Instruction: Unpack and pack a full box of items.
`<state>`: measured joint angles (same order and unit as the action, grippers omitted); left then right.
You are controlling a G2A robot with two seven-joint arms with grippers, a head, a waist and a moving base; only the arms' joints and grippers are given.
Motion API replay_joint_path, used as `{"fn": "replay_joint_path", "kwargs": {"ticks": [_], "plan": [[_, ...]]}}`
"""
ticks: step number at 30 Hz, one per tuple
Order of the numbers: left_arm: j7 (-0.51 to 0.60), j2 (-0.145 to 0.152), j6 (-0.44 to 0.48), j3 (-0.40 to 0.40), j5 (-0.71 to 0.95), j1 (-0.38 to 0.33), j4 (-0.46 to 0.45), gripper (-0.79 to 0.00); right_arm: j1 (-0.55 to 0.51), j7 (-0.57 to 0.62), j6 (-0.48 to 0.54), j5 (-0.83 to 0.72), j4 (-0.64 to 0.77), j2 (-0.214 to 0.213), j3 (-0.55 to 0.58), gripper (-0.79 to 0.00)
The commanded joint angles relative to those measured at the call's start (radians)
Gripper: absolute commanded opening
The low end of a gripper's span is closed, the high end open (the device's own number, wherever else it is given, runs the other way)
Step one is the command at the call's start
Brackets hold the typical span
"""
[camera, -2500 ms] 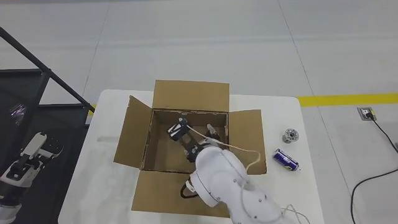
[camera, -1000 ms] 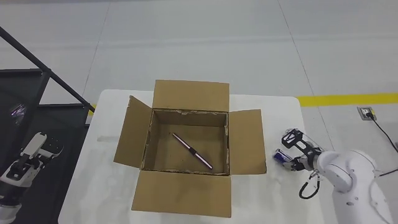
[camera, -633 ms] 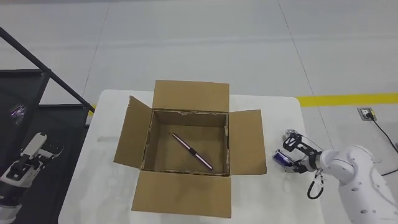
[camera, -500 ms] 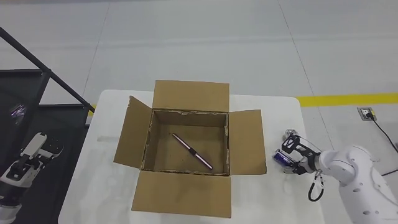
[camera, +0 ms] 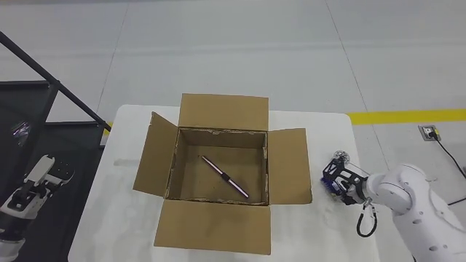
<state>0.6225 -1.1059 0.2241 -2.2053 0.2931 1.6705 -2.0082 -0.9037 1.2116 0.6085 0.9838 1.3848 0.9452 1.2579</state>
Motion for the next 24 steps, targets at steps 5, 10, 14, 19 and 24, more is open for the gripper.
{"fn": "replay_joint_path", "kwargs": {"ticks": [5, 10, 14, 19, 24], "plan": [[0.000, 0.000, 0.000, 0.000, 0.000, 0.000, 0.000, 0.000, 0.025, 0.020, -0.020, -0.061, -0.015, -0.016, -0.032, -0.228], [0.000, 0.000, 0.000, 0.000, 0.000, 0.000, 0.000, 0.000, 0.042, 0.009, -0.072, -0.102, -0.035, -0.013, -0.037, -0.074], [0.000, 0.000, 0.000, 0.000, 0.000, 0.000, 0.000, 0.000, 0.048, -0.009, -0.136, -0.116, -0.049, -0.008, -0.048, -0.360], [0.000, 0.000, 0.000, 0.000, 0.000, 0.000, 0.000, 0.000, 0.051, -0.046, -0.167, -0.134, -0.073, -0.002, -0.071, -0.397], [0.000, 0.000, 0.000, 0.000, 0.000, 0.000, 0.000, 0.000, 0.057, -0.077, -0.173, -0.149, -0.112, 0.002, -0.083, -0.403]]}}
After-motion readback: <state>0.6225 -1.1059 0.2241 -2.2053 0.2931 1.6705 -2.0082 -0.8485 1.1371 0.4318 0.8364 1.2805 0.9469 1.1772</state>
